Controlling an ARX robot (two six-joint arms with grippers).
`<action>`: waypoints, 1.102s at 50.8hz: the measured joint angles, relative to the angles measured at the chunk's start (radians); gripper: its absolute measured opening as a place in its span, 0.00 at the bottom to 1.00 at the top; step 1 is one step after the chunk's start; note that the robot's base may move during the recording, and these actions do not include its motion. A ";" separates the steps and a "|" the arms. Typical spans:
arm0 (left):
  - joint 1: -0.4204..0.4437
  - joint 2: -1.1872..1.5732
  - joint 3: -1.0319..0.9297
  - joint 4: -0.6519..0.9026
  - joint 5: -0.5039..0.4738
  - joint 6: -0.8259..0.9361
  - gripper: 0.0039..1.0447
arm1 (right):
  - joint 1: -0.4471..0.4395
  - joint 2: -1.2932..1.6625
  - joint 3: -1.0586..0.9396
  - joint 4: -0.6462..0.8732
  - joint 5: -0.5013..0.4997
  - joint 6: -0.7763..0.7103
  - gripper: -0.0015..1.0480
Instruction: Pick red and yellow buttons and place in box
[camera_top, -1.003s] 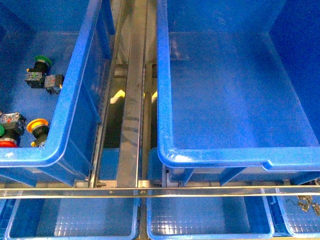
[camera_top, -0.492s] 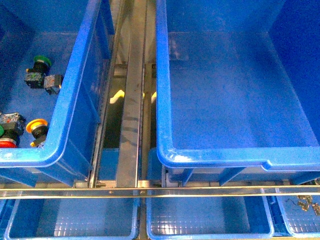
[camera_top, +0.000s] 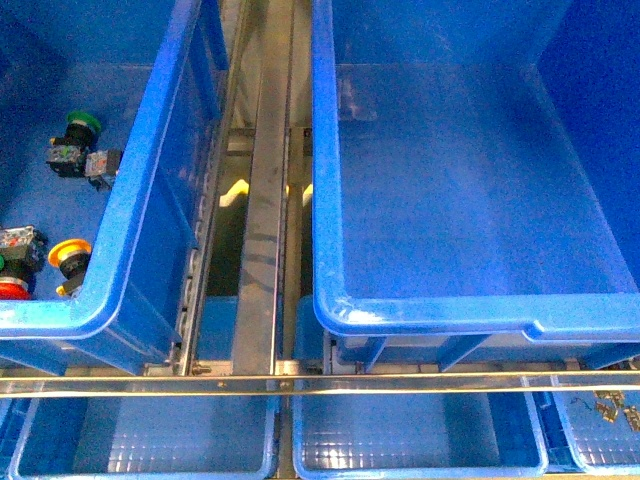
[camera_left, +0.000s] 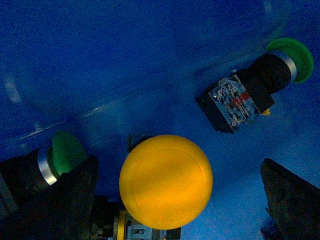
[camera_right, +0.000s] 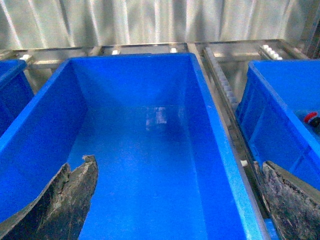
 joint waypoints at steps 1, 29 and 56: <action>0.000 0.001 0.001 0.001 0.000 0.001 0.93 | 0.000 0.000 0.000 0.000 0.000 0.000 0.94; 0.006 0.014 0.003 0.036 0.004 0.010 0.45 | 0.000 0.000 0.000 0.000 0.000 0.000 0.94; 0.030 -0.092 -0.119 0.066 0.090 0.010 0.32 | 0.000 0.000 0.000 0.000 0.000 0.000 0.94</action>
